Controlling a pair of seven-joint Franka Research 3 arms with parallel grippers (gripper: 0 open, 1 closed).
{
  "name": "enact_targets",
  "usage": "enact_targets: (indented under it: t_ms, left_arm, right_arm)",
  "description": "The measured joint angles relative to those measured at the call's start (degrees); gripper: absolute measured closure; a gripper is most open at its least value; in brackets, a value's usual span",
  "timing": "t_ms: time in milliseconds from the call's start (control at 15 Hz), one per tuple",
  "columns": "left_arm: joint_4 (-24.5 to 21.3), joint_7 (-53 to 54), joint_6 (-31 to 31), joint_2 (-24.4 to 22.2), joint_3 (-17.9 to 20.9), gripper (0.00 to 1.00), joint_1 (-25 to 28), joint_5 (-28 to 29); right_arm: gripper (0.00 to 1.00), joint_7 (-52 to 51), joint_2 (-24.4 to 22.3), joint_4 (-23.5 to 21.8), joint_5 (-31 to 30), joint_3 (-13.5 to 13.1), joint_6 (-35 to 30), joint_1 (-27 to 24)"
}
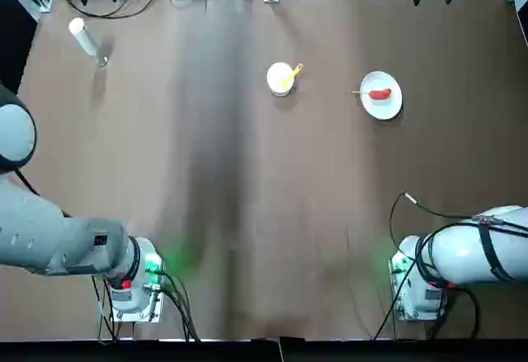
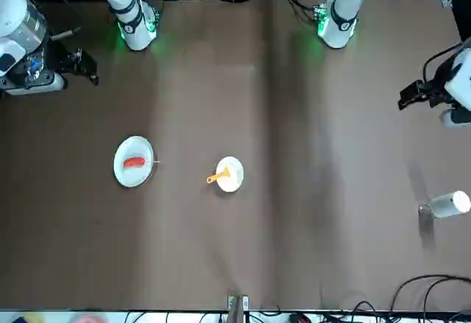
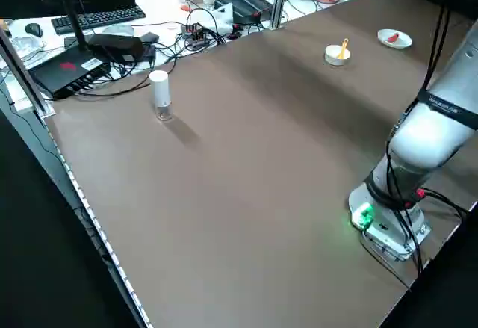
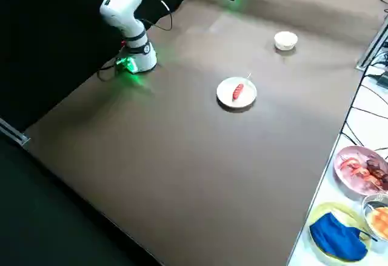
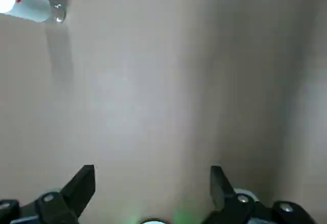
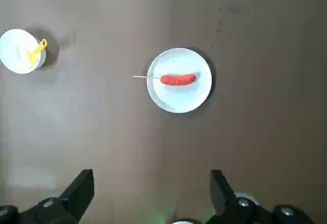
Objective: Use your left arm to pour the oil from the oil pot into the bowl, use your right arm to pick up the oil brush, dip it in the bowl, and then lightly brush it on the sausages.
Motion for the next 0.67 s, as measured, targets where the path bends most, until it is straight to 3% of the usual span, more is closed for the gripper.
enact_targets:
  t_ms: [400,667]
  left_arm:
    - [0.2,0.13,2.91,2.42,-0.07,0.01,0.79,-0.25]
    - [0.7,2.79,7.47,5.19,-0.32,0.01,0.66,-5.87]
  right_arm:
    - [0.0,0.0,0.0,0.0,-0.05,-0.25,0.0,-0.02]
    - [0.0,-0.07,0.0,0.0,-0.04,0.2,0.15,0.86]
